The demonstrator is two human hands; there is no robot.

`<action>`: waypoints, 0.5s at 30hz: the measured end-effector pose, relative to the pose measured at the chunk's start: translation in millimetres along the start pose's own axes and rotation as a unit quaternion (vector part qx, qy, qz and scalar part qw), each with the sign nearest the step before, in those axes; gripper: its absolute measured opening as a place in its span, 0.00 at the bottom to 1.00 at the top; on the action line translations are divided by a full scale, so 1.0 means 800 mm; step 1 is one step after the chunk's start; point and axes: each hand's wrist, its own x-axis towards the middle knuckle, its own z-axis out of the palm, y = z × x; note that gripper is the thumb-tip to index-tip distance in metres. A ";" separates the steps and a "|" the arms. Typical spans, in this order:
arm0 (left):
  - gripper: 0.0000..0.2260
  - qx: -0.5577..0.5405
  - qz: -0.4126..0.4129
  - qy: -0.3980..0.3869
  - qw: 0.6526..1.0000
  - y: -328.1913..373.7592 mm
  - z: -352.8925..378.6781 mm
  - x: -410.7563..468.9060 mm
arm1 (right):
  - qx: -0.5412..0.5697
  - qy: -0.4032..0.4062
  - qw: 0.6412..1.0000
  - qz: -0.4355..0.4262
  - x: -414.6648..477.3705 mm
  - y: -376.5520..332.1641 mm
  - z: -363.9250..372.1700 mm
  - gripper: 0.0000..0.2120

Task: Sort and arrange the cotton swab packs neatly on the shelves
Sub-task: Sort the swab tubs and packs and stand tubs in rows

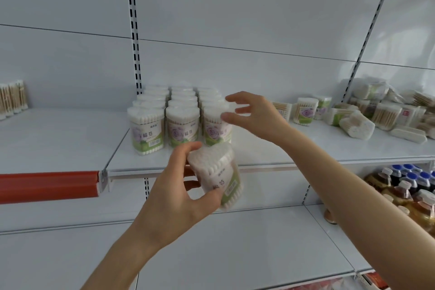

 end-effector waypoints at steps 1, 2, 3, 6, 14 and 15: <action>0.28 -0.010 -0.001 0.009 1.000 0.002 0.000 0.003 | 0.023 0.035 0.999 -0.006 -0.004 -0.002 -0.005 0.16; 0.27 -0.020 0.006 0.018 1.000 0.005 0.000 0.006 | 0.049 0.064 0.997 -0.012 -0.008 -0.004 -0.012 0.11; 0.27 -0.027 0.017 0.026 0.999 0.008 0.001 0.011 | 0.077 0.077 0.994 -0.015 -0.014 -0.007 -0.020 0.06; 0.29 -0.031 0.041 0.035 0.998 0.020 0.009 0.029 | 0.163 0.018 0.986 -0.019 -0.037 -0.014 -0.042 0.03; 0.21 -0.046 0.066 0.032 0.996 0.035 0.079 0.076 | 0.102 -0.009 0.995 -0.015 -0.079 0.010 -0.082 0.14; 0.20 -0.042 0.073 0.029 0.996 0.034 0.090 0.082 | 0.094 0.006 0.995 -0.007 -0.078 0.018 -0.087 0.12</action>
